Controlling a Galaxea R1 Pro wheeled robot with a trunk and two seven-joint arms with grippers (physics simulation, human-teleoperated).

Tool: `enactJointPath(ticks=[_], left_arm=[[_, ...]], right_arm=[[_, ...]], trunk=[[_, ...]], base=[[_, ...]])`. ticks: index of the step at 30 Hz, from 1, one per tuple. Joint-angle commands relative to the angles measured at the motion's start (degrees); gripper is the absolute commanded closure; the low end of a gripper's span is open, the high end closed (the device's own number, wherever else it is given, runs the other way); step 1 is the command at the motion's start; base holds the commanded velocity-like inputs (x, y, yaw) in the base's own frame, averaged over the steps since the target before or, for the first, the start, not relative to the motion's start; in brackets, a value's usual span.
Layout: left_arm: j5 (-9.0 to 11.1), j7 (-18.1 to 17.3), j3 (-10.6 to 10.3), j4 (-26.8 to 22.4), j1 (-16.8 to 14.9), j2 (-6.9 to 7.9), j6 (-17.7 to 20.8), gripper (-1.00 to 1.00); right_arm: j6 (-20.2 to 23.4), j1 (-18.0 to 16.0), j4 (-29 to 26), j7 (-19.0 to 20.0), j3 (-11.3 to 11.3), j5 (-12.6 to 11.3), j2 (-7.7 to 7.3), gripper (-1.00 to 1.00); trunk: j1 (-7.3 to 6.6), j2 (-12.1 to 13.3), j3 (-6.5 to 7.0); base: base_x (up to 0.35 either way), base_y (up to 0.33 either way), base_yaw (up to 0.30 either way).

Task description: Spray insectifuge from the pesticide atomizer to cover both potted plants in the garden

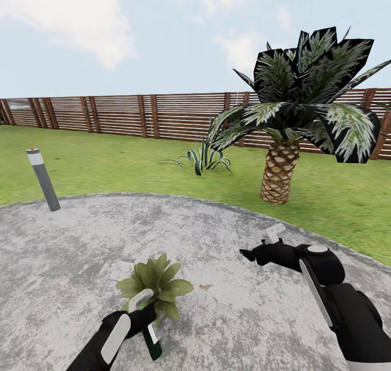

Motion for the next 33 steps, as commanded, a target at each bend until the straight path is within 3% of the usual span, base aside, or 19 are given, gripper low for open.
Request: enactJointPath(ticks=[1, 7, 12, 14, 16, 17, 21, 24, 27, 31, 33], left_arm=[[0.70, 0.80, 0.15, 0.86, -0.38, 0.24, 0.24, 1.00], [0.45, 0.21, 0.22, 11.08, -5.28, 1.74, 0.75, 1.00], [-0.17, -0.73, -0.17, 13.63, -6.43, 1.43, 0.70, 1.00], [-0.61, -1.09, -0.26, 12.38, -6.52, 1.17, 0.72, 1.00], [-0.95, -0.99, -1.28, 7.00, -6.19, 1.03, 1.39, 1.00], [-0.91, -0.61, -2.36, 2.03, -5.98, 0.98, 5.00, 1.00], [-0.44, 1.62, -2.91, -3.24, -7.14, 0.87, 13.12, 1.00], [2.10, 6.23, -2.26, 0.07, -13.81, 0.51, 16.31, 1.00], [3.66, 8.12, -2.22, 9.72, -21.72, -0.87, 17.82, 1.00], [4.11, 8.67, -2.16, 16.71, -27.68, -1.37, 18.26, 1.00], [4.26, 8.76, -2.05, 19.32, -30.58, -1.57, 19.27, 1.00]], right_arm=[[0.19, -0.04, -0.26, 0.40, 0.03, 0.48, -0.05, -1.00], [0.24, -0.02, -0.57, 0.44, -0.05, 0.48, -0.23, -1.00], [0.30, -0.02, -0.59, 0.49, -0.10, 0.48, -0.38, -1.00], [0.29, -0.02, -0.59, 0.47, -0.06, 0.48, -0.34, -1.00], [0.25, -0.02, -0.59, 0.45, -0.03, 0.48, -0.22, -1.00], [0.24, -0.02, -0.59, 0.45, -0.02, 0.48, -0.17, -1.00], [0.26, -0.02, -0.59, 0.44, -0.01, 0.48, -0.10, -1.00], [0.30, -0.02, -0.59, 0.50, -0.07, 0.48, -0.25, -1.00], [0.36, -0.02, -0.59, 0.52, -0.17, 0.48, -0.44, -1.00], [0.45, -0.02, -0.60, 0.55, -0.53, 0.48, -0.55, -1.00], [0.48, -0.02, -0.66, 0.60, -1.86, 0.43, -0.56, -1.00]], trunk=[[-0.01, -0.03, -0.06], [-0.01, -0.03, -0.06], [-0.01, -0.03, -0.06], [-0.01, -0.03, -0.06], [-0.01, -0.03, -0.06], [-0.01, -0.03, -0.06], [-0.01, -0.03, -0.06], [-0.01, -0.03, -0.06], [-0.01, -0.03, -0.06], [-0.01, -0.03, -0.06], [-0.01, -0.03, -0.06]], base=[[0.000, 0.000, 0.000], [0.000, 0.000, 0.000], [0.000, 0.000, 0.000], [0.000, 0.000, 0.000], [0.000, 0.000, 0.000], [0.000, 0.000, 0.000], [0.000, 0.000, 0.000], [0.000, 0.000, 0.000], [0.000, 0.000, 0.000], [0.000, 0.000, 0.000], [0.000, 0.000, 0.000]])
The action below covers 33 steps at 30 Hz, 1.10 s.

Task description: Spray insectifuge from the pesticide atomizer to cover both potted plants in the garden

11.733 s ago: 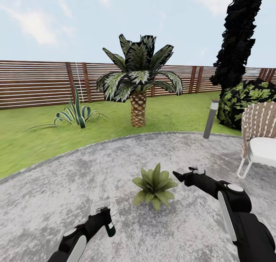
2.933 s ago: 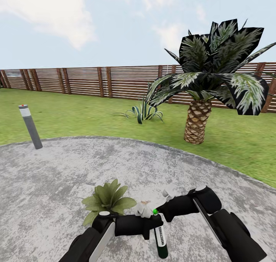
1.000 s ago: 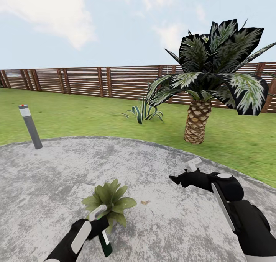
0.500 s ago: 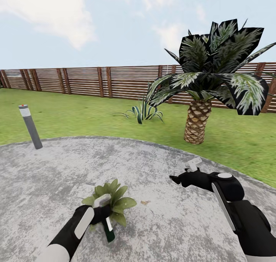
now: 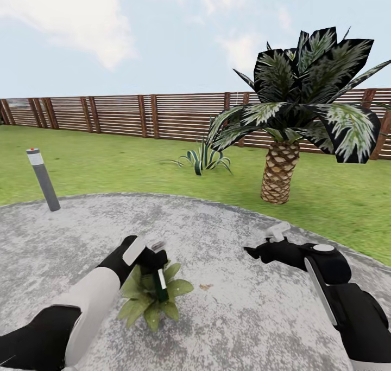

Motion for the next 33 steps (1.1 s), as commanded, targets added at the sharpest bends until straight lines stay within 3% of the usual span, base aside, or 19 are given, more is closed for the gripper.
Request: enactJointPath(ticks=[1, 7, 11, 15, 18, 23, 27, 30, 33], left_arm=[[0.48, 0.46, -0.31, 0.46, -0.51, -0.02, 0.46, 1.00], [0.68, -0.72, -0.23, 5.95, -2.21, -1.92, 1.26, 1.00], [0.64, -5.72, -0.28, 6.77, -2.29, -2.22, 1.08, 1.00], [0.62, -7.03, -0.35, 7.60, -2.11, -2.19, 0.32, 1.00], [0.52, -7.27, -0.46, 7.79, -1.82, -2.13, -2.14, 1.00], [-0.04, -7.37, -1.02, 9.00, 1.43, -2.78, -11.01, 1.00], [-1.15, -7.41, -4.04, 9.24, 5.38, -3.51, -15.10, 1.00], [-1.79, -7.60, -9.07, 9.41, 8.24, -5.11, -19.92, 1.00], [-1.90, -10.79, -11.77, 9.45, 9.77, -5.63, -21.26, 1.00]], right_arm=[[0.19, -0.05, -0.06, 0.38, -0.08, 0.43, -0.03, -1.00], [0.65, -0.04, -0.08, 0.39, -0.32, 0.40, -0.14, -1.00], [1.09, -0.04, -0.15, 0.40, -0.26, 0.40, -0.13, -1.00], [2.21, -0.05, -0.16, 0.40, -0.14, 0.40, -0.16, -1.00], [2.69, -0.09, -0.16, 0.40, -0.14, 0.40, -0.19, -1.00], [2.89, -0.03, -0.15, 0.40, -0.04, 0.40, -0.16, -1.00], [2.91, 0.02, -0.15, 0.40, 0.14, 0.40, -0.09, -1.00], [2.92, 0.04, -0.15, 0.40, 0.26, 0.40, -0.11, -1.00], [2.90, 0.04, -0.16, 0.40, 0.27, 0.40, -0.11, -1.00]], trunk=[[-0.01, -0.02, -0.07], [-0.01, -0.02, -0.07], [-0.01, -0.02, -0.07], [-0.01, -0.02, -0.07], [-0.01, -0.02, -0.07], [-0.01, -0.02, -0.07], [-0.01, -0.02, -0.07], [-0.01, -0.02, -0.07], [-0.01, -0.02, -0.07]], base=[[0.000, 0.000, 0.000], [0.000, 0.000, 0.000], [0.000, 0.000, -0.055], [0.000, 0.000, -0.221], [0.000, 0.000, -0.152], [0.000, 0.000, -0.033], [0.000, 0.000, -0.006], [0.000, 0.000, -0.001], [0.000, 0.000, 0.000]])
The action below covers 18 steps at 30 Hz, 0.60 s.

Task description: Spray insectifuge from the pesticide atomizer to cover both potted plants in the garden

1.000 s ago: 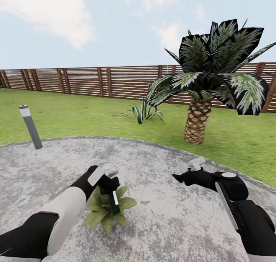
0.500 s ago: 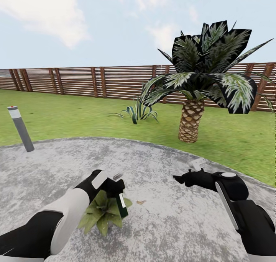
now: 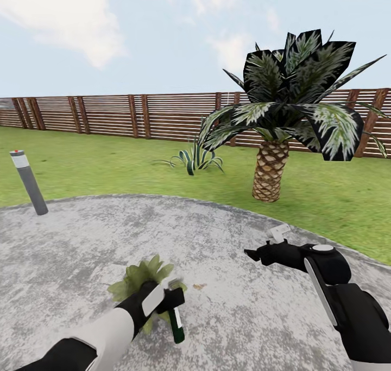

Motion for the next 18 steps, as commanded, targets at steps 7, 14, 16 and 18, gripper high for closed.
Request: enactJointPath(ticks=[7, 14, 16, 18], left_arm=[[0.88, -3.88, -3.48, -0.71, 0.57, -0.11, -0.51, 1.00], [0.60, -3.48, -3.76, -0.30, 5.09, -0.02, -4.07, 1.00], [0.30, -3.49, -3.82, -0.46, 8.31, 0.65, -6.93, 1.00], [0.15, -3.66, -3.86, -0.90, 11.08, 2.24, -9.49, 1.00]], right_arm=[[0.17, 0.02, -0.05, 0.37, 0.04, 0.46, -0.04, -1.00], [0.18, 0.04, -0.05, 0.37, 0.12, 0.46, -0.02, -1.00], [0.19, 0.04, -0.05, 0.37, 0.27, 0.51, 0.05, -1.00], [0.25, 0.04, -0.01, 0.32, 0.19, 0.53, 0.32, -1.00]], trunk=[[-0.01, -0.03, -0.06], [-0.01, -0.03, -0.06], [-0.01, -0.03, -0.06], [-0.01, -0.03, -0.06]], base=[[0.000, 0.000, 0.000], [0.000, 0.000, 0.000], [0.000, 0.000, 0.000], [0.000, 0.000, 0.000]])
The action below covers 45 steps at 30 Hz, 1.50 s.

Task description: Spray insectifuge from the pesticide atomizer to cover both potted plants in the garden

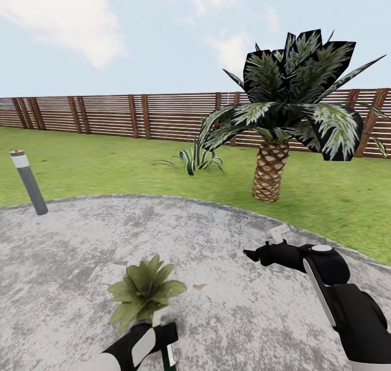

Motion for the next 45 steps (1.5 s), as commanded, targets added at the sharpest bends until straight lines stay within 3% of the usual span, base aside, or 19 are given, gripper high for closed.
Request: enactJointPath(ticks=[1, 7, 10, 15, 18, 21, 24, 31, 37, 40, 45], left_arm=[[0.38, 0.05, -0.26, -0.26, 0.94, 0.55, -1.11, 1.00], [0.32, -0.54, -0.25, -0.60, 3.81, 4.13, -7.30, 1.00], [0.40, -0.78, -0.14, -1.60, 5.12, 6.60, -10.62, 1.00], [1.08, -0.85, 0.45, -9.13, 8.71, 10.58, -11.41, 1.00], [1.54, -0.92, 1.48, -11.86, 9.59, 12.00, -8.18, 1.00], [1.57, -1.40, 3.70, -13.77, 9.76, 12.38, -3.64, 1.00], [1.21, -2.62, 4.33, -14.52, 9.72, 12.29, 1.45, 1.00], [1.07, -1.95, 4.69, -13.99, 7.69, 12.63, 5.53, 1.00], [0.08, -1.78, 4.26, -13.75, 7.19, 11.99, 5.69, 1.00], [-0.07, -1.62, 4.39, -13.67, 7.16, 12.22, 3.60, 1.00], [0.06, 3.09, 4.81, -13.65, 7.13, 12.68, 2.10, 1.00]], right_arm=[[0.16, -0.05, -0.04, 0.36, 0.05, 0.49, 0.03, -1.00], [-0.16, -0.05, -0.02, 0.28, -0.05, 0.56, 0.13, -1.00], [-0.29, -0.05, -0.02, 0.26, -0.07, 0.57, 0.13, -1.00], [-0.39, -0.05, -0.02, 0.25, 0.00, 0.57, 0.14, -1.00], [-0.34, -0.05, -0.02, 0.25, 0.02, 0.57, 0.14, -1.00], [-0.32, -0.05, -0.02, 0.29, 0.08, 0.55, 0.09, -1.00], [-0.32, -0.05, -0.02, 0.33, 0.10, 0.56, -0.03, -1.00], [-0.24, -0.05, -0.02, 0.34, -0.44, 0.53, -0.28, -1.00], [-0.23, -0.05, -0.02, 0.34, -0.49, 0.49, -0.30, -1.00], [-0.23, -0.05, -0.03, 0.37, -0.45, 0.49, -0.32, -1.00], [-0.23, -0.05, -0.04, 0.41, -0.03, 0.48, -0.32, -1.00]], trunk=[[-0.01, -0.03, -0.05], [-0.01, -0.03, -0.05], [-0.01, -0.03, -0.05], [-0.01, -0.03, -0.05], [-0.01, -0.03, -0.05], [-0.01, -0.03, -0.05], [-0.01, -0.03, -0.05], [-0.01, -0.03, -0.05], [-0.01, -0.03, -0.05], [-0.01, -0.03, -0.05], [-0.01, -0.03, -0.05]], base=[[0.000, 0.000, 0.000], [0.000, 0.000, 0.000], [0.000, 0.000, 0.000], [0.000, 0.000, 0.000], [0.000, 0.000, 0.000], [0.000, 0.000, 0.000], [0.000, 0.000, 0.000], [0.000, 0.000, 0.000], [0.000, 0.000, 0.000], [0.000, 0.000, 0.000], [0.000, 0.000, 0.000]])
